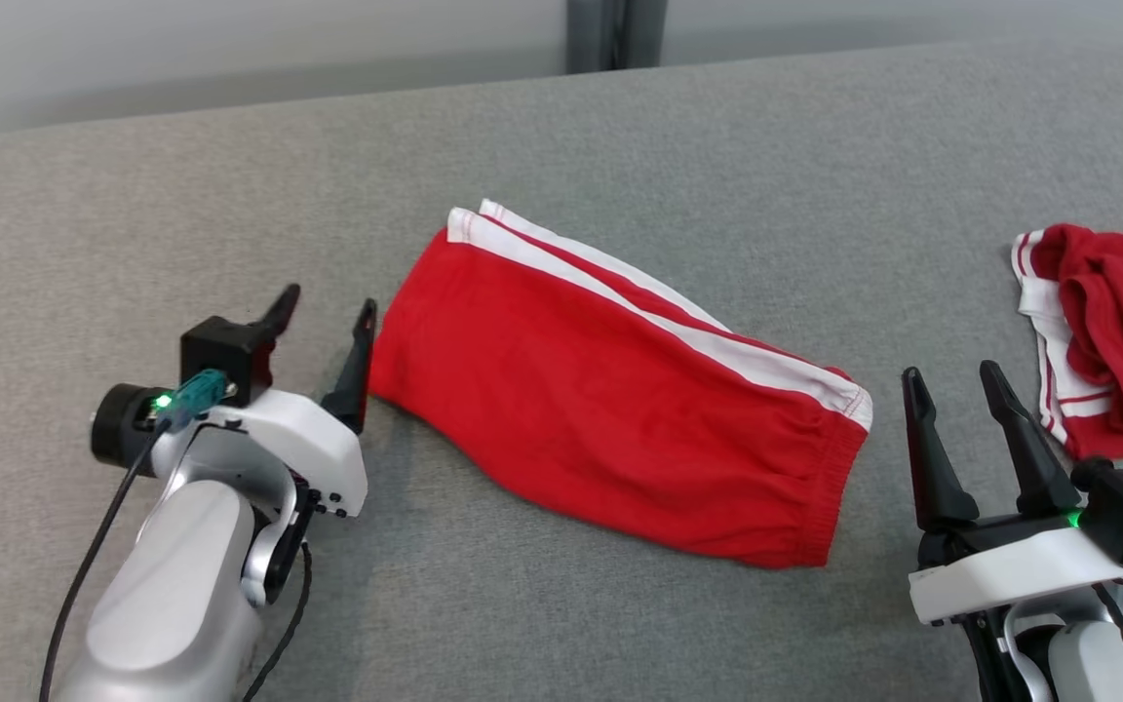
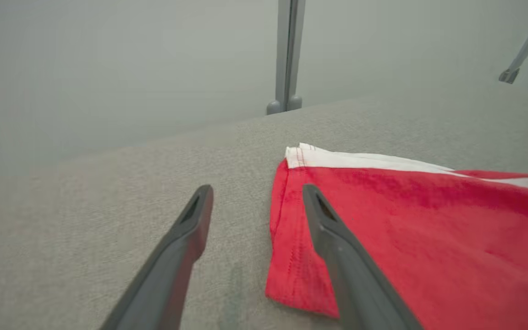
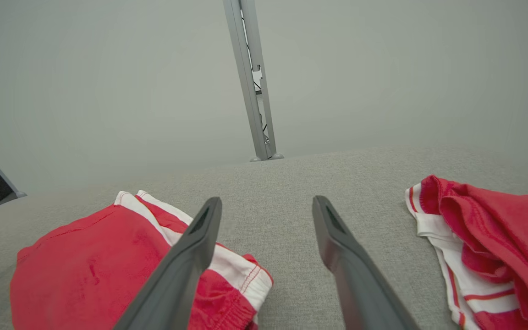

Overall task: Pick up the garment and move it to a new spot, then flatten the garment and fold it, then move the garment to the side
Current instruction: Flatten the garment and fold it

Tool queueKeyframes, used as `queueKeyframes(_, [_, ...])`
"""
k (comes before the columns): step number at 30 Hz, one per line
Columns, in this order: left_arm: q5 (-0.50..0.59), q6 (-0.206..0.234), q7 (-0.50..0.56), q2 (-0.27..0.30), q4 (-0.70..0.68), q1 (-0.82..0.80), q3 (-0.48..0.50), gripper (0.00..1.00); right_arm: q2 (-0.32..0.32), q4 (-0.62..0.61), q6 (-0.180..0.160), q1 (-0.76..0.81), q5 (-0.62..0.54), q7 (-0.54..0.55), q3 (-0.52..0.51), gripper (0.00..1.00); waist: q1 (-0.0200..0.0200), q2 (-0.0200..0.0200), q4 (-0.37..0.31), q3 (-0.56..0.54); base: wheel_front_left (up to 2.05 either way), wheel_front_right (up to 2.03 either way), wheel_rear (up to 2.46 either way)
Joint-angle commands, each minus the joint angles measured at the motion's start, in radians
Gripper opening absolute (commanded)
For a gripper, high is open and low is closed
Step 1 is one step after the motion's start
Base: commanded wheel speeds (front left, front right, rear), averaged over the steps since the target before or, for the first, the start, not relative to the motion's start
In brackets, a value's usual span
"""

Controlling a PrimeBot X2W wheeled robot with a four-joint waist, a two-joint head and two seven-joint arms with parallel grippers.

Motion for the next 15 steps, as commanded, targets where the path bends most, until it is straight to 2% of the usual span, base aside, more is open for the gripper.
queueKeyframes(1, [-0.004, -0.016, 0.004, 0.003, 0.026, -0.024, -0.004, 1.0, -0.004, 0.005, 0.0, -0.01, 0.008, -0.007, 0.0, 1.0, 0.0, 0.0, -0.014, 0.014, 0.0, 0.0, 0.0])
queueKeyframes(6, [-0.037, -0.09, 0.055, -0.024, 0.209, -0.087, -0.035, 1.0, -0.004, 0.026, 0.0, -0.02, 0.023, -0.02, 0.016, 1.0, 0.0, 0.0, -0.03, 0.03, 0.0, 0.0, 0.0])
queueKeyframes(14, [-0.058, -0.134, 0.102, -0.05, 0.373, -0.15, -0.075, 1.0, -0.004, 0.048, 0.0, -0.034, 0.041, -0.028, 0.026, 1.0, 0.0, 0.0, -0.032, 0.045, 0.0, 0.0, 0.0])
queueKeyframes(15, [-0.061, -0.136, 0.102, -0.053, 0.388, -0.156, -0.08, 0.84, -0.004, 0.049, 0.0, -0.036, 0.045, -0.028, 0.029, 1.0, 0.0, 0.0, -0.033, 0.046, 0.0, 0.0, 0.0])
